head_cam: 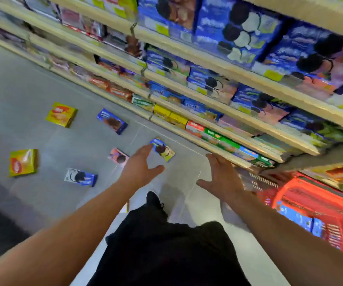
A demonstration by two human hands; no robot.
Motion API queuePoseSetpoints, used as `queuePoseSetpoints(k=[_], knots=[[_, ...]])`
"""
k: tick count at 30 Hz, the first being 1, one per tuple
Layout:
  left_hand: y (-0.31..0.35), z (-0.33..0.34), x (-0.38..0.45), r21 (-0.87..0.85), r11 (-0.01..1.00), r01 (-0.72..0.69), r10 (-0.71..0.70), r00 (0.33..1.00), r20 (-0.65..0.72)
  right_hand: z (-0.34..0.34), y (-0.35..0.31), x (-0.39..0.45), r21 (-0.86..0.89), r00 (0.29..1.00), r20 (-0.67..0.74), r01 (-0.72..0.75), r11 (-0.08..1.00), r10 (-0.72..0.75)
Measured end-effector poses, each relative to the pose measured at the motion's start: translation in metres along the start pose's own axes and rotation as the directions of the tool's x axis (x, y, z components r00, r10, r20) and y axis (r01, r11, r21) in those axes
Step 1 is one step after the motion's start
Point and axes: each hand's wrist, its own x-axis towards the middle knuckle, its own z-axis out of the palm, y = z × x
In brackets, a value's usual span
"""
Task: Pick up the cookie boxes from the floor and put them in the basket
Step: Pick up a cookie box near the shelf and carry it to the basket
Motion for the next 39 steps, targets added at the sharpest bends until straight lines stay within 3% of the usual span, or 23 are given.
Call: queuePoseSetpoints(k=[7, 18, 25, 31, 36, 39], knots=[[-0.057, -0.043, 0.035, 0.019, 0.993, 0.113, -0.113, 0.994, 0.005, 0.022, -0.075, 0.069, 0.047, 0.995, 0.096, 0.027, 0.999, -0.032], [-0.120, -0.001, 0.141, 0.036, 0.979, 0.201, -0.203, 0.977, 0.072, 0.068, -0.075, 0.195, 0.101, 0.980, 0.198, 0.016, 0.995, -0.036], [-0.193, 0.075, 0.228, 0.004, 0.981, 0.196, -0.194, 0.965, 0.177, 0.152, -0.051, 0.286, 0.097, 0.960, 0.277, -0.080, 0.992, 0.050], [-0.294, 0.182, 0.310, 0.046, 0.987, 0.156, -0.163, 0.955, 0.247, 0.285, -0.013, 0.387, 0.108, 0.948, 0.286, -0.178, 0.978, 0.141], [-0.365, 0.269, 0.376, 0.147, 0.987, 0.064, -0.107, 0.945, 0.309, 0.394, 0.030, 0.449, 0.152, 0.946, 0.275, -0.222, 0.963, 0.174], [-0.396, 0.313, 0.424, 0.306, 0.944, -0.120, 0.011, 0.942, 0.337, 0.450, 0.054, 0.483, 0.134, 0.951, 0.218, -0.252, 0.958, 0.220]])
